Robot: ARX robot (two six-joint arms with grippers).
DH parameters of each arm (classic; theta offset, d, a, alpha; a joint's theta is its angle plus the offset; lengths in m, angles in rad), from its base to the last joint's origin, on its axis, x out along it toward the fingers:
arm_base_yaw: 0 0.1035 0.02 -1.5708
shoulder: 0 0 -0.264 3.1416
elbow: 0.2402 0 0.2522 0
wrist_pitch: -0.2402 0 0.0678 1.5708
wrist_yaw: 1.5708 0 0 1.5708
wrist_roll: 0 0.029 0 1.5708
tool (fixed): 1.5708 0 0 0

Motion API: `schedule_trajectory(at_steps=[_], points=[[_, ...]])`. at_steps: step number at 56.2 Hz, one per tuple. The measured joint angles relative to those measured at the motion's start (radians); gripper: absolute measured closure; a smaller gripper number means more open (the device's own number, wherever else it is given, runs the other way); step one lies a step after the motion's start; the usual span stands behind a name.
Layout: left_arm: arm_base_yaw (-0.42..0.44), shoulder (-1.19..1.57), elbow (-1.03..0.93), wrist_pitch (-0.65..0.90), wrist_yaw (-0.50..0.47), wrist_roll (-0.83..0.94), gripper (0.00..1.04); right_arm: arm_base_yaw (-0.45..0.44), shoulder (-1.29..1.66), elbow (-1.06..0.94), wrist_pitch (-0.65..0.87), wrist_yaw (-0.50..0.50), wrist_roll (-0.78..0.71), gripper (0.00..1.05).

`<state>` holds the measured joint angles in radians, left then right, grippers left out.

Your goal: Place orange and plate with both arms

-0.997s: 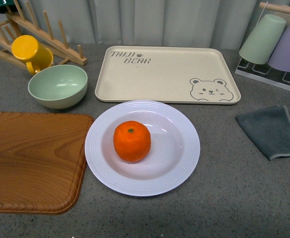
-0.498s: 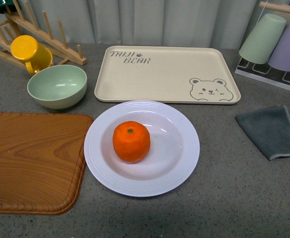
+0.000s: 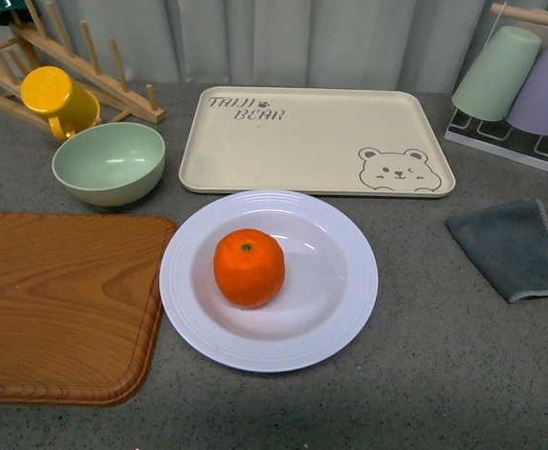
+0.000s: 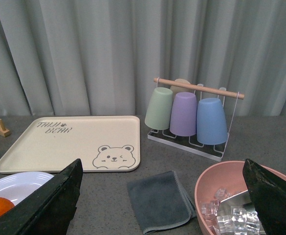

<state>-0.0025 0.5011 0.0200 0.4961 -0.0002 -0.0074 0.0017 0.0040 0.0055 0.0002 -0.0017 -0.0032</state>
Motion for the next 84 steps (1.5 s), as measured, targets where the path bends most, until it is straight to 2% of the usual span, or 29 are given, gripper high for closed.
schedule_trajectory(at_steps=[43, 48, 58, 60, 64, 67, 71, 75, 77, 84], points=[[0.000, -0.327, 0.000, -0.319, 0.000, 0.000, 1.01, 0.000, 0.000, 0.000, 0.000, 0.000, 0.000, 0.09], [0.000, -0.460, 0.000, -0.481, 0.001, 0.000, 1.01, 0.000, 0.000, 0.000, 0.000, 0.000, 0.000, 0.09], [0.000, -0.495, 0.000, -0.494, 0.000, 0.000, 1.01, 0.000, 0.000, 0.000, 0.000, 0.000, 0.000, 0.09], [0.000, -0.496, 0.000, -0.495, 0.000, 0.000, 0.98, 0.000, 0.000, 0.000, 0.000, 0.000, 0.000, 0.09], [0.000, -0.496, 0.000, -0.495, 0.000, 0.000, 0.83, 0.000, 0.001, 0.000, -0.001, 0.004, -0.001, 0.09], [0.000, -0.496, 0.000, -0.496, 0.000, 0.000, 0.71, 0.014, 0.081, 0.031, -0.067, 0.131, -0.034, 0.09], [0.000, -0.497, 0.000, -0.496, 0.000, 0.000, 0.58, -0.011, 0.260, 0.033, 0.038, 0.156, -0.045, 0.09], [0.000, -0.497, 0.000, -0.496, 0.000, 0.000, 0.46, -0.034, 0.486, 0.049, 0.216, 0.110, -0.019, 0.09], [0.000, -0.497, 0.000, -0.496, 0.000, 0.000, 0.35, -0.039, 0.701, 0.090, 0.359, 0.047, 0.024, 0.09], [0.000, -0.497, 0.000, -0.496, 0.000, 0.000, 0.13, -0.038, 1.118, 0.207, 0.536, -0.095, 0.136, 0.09]])
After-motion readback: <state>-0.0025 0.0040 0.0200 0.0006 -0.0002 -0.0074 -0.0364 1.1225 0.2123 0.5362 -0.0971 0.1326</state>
